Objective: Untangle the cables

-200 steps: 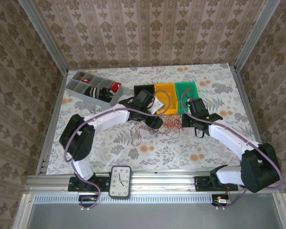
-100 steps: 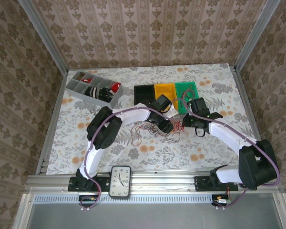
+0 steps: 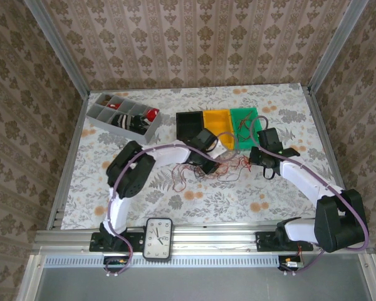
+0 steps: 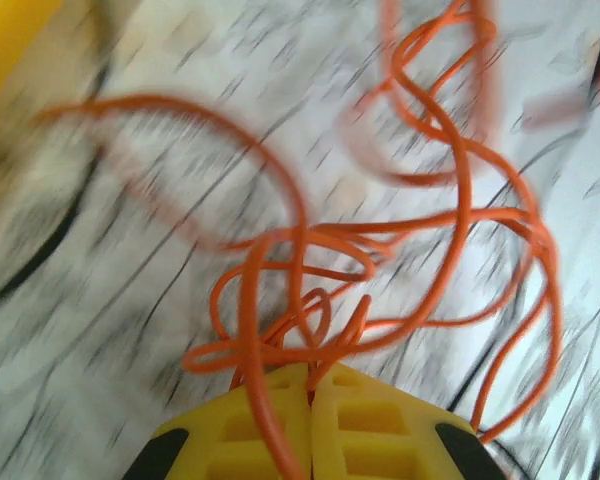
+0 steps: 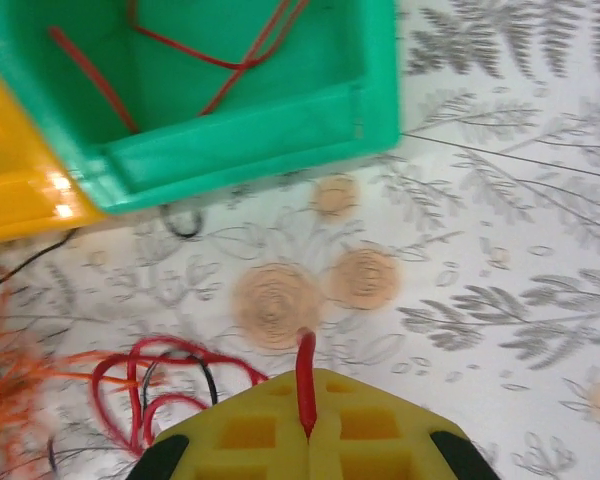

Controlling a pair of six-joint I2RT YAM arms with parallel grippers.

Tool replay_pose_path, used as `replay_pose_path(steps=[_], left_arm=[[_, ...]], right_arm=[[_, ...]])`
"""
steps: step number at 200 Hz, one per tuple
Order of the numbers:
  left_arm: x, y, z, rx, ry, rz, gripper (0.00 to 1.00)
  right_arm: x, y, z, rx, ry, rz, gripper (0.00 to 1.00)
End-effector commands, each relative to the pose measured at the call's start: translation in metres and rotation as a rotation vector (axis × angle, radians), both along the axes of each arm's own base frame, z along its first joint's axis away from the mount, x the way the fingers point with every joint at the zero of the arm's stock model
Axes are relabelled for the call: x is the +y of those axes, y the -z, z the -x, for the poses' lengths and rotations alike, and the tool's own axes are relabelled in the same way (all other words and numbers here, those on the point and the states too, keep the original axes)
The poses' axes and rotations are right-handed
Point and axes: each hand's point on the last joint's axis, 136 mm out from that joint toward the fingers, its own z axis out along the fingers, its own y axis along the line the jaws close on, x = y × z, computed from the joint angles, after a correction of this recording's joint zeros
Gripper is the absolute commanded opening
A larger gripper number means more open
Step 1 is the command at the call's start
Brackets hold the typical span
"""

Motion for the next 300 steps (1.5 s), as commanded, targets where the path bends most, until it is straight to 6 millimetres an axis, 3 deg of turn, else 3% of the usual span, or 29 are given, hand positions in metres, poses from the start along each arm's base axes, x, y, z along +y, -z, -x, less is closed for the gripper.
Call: replay_pose_path(steps=[1, 27, 72, 129, 202, 230, 264, 281, 300], left_arm=[[0.058, -0.001, -0.018, 0.022, -0.233, -0.02, 0.0], [0.103, 0.0, -0.015, 0.064, -0.366, 0.012, 0.0], [0.139, 0.009, -0.007, 0.077, -0.465, -0.027, 0.0], [0.159, 0.011, -0.015, 0.055, -0.536, -0.066, 0.0], [0.204, 0.014, -0.017, 0.017, -0.665, -0.148, 0.0], [0.18, 0.006, -0.017, 0.011, -0.577, -0.084, 0.0], [0.135, -0.008, -0.016, 0.033, -0.457, 0.035, 0.0], [0.123, -0.009, -0.016, 0.038, -0.435, 0.044, 0.0], [0.112, -0.01, -0.017, 0.036, -0.413, 0.056, 0.0]], right_arm=[[-0.037, -0.005, 0.011, 0.025, 0.124, 0.161, 0.0], [-0.05, -0.012, 0.011, 0.019, 0.151, 0.238, 0.0], [-0.063, -0.018, 0.012, 0.021, 0.188, 0.318, 0.0], [-0.053, -0.014, 0.01, 0.028, 0.14, 0.275, 0.0], [-0.085, -0.028, 0.016, -0.005, 0.266, 0.285, 0.0], [-0.07, -0.044, 0.001, -0.111, 0.237, 0.171, 0.0], [-0.058, -0.091, -0.023, -0.246, 0.228, 0.089, 0.01], [-0.054, -0.106, -0.042, -0.284, 0.213, 0.081, 0.02], [-0.045, -0.11, -0.071, -0.285, 0.179, 0.067, 0.01]])
